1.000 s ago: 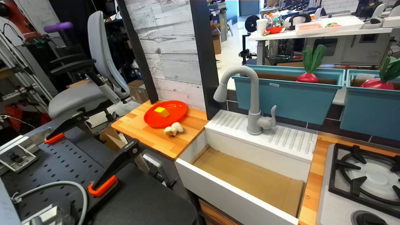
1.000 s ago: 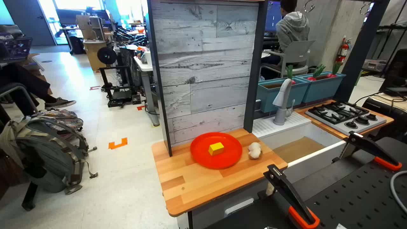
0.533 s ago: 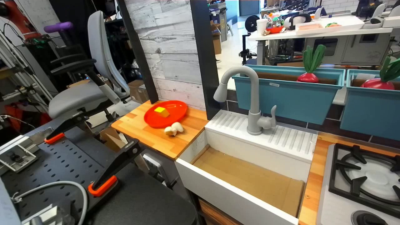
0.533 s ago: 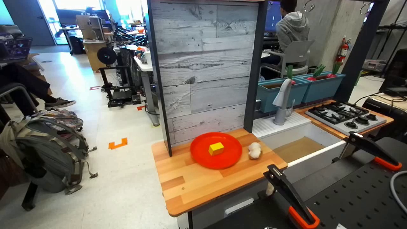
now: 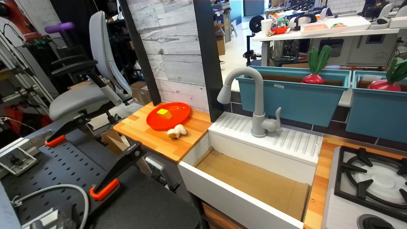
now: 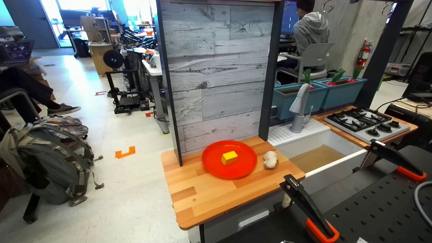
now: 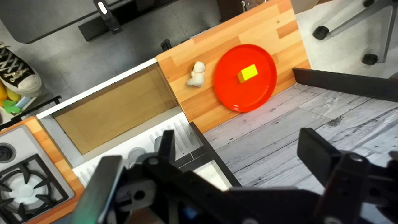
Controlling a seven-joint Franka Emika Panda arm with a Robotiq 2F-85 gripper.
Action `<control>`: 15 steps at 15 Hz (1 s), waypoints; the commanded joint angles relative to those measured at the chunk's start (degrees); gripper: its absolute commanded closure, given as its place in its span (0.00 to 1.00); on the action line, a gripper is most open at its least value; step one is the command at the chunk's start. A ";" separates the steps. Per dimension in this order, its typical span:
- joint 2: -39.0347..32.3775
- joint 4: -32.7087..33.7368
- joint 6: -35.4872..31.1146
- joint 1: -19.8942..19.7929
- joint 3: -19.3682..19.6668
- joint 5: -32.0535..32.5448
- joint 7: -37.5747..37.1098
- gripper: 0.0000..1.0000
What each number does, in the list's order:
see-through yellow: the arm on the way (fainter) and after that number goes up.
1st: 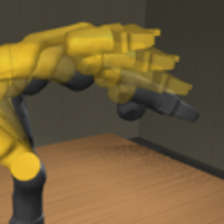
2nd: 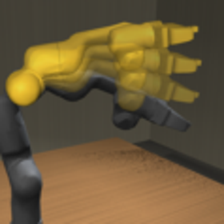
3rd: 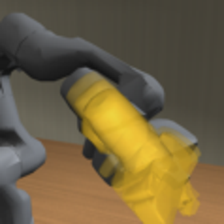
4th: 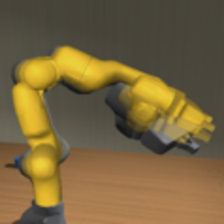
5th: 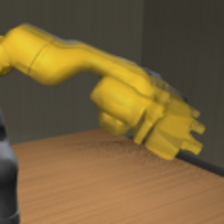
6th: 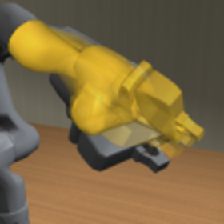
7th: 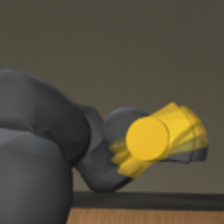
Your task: Move the grey faucet to the right
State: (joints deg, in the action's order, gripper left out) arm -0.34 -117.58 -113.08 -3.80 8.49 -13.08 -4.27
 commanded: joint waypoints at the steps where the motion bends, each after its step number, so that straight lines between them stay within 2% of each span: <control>1: -9.47 6.18 -0.25 -2.02 -0.23 -2.94 -0.78 0.00; 8: -20.97 9.25 -9.93 -6.55 -0.36 -8.83 -1.30 0.00; 15: -29.73 10.66 -21.29 -8.06 -2.11 -13.41 -2.52 0.00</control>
State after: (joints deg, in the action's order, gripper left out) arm -26.53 -109.27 -131.20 -10.68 8.14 -24.19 -5.26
